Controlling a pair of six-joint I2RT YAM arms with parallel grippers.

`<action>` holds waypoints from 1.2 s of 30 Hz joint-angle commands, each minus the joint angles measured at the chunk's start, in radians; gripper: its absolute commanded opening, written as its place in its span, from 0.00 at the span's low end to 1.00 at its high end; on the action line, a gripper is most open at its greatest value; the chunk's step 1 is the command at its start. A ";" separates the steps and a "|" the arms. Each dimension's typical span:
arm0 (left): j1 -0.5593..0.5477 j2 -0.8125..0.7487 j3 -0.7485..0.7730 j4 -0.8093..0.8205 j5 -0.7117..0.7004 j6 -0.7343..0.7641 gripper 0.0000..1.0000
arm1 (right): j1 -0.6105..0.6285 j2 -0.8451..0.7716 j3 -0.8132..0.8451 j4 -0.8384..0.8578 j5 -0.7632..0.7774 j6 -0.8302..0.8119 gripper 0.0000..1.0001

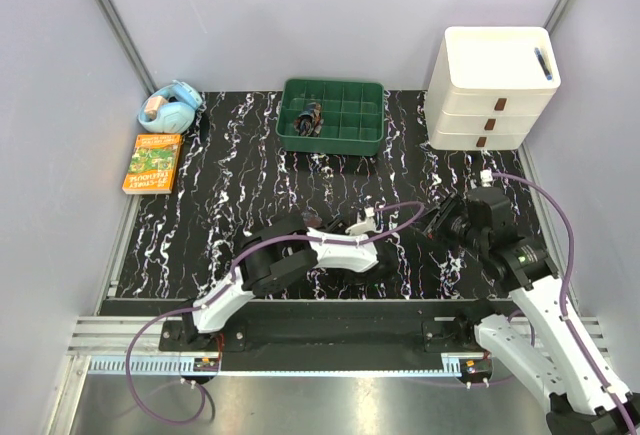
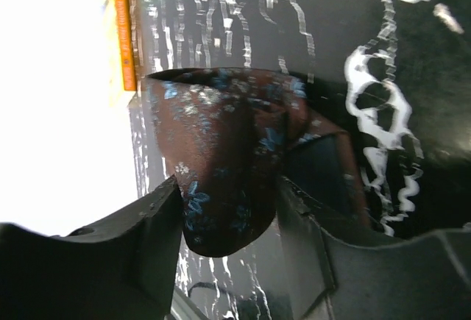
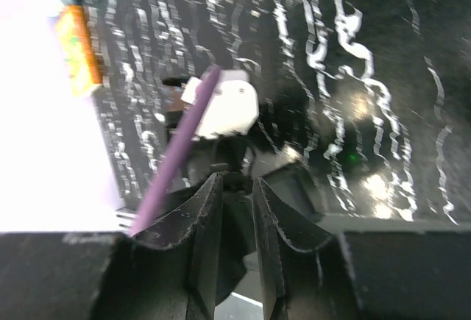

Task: Roll the ties
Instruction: Roll the tie at the center of the board.

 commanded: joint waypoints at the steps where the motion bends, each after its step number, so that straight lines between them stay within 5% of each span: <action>1: -0.006 -0.055 -0.018 0.164 0.117 0.081 0.56 | 0.003 0.009 0.035 -0.063 0.049 -0.028 0.32; 36: 0.011 -0.449 -0.138 0.365 0.470 0.395 0.58 | 0.003 0.133 0.107 -0.011 0.010 -0.057 0.31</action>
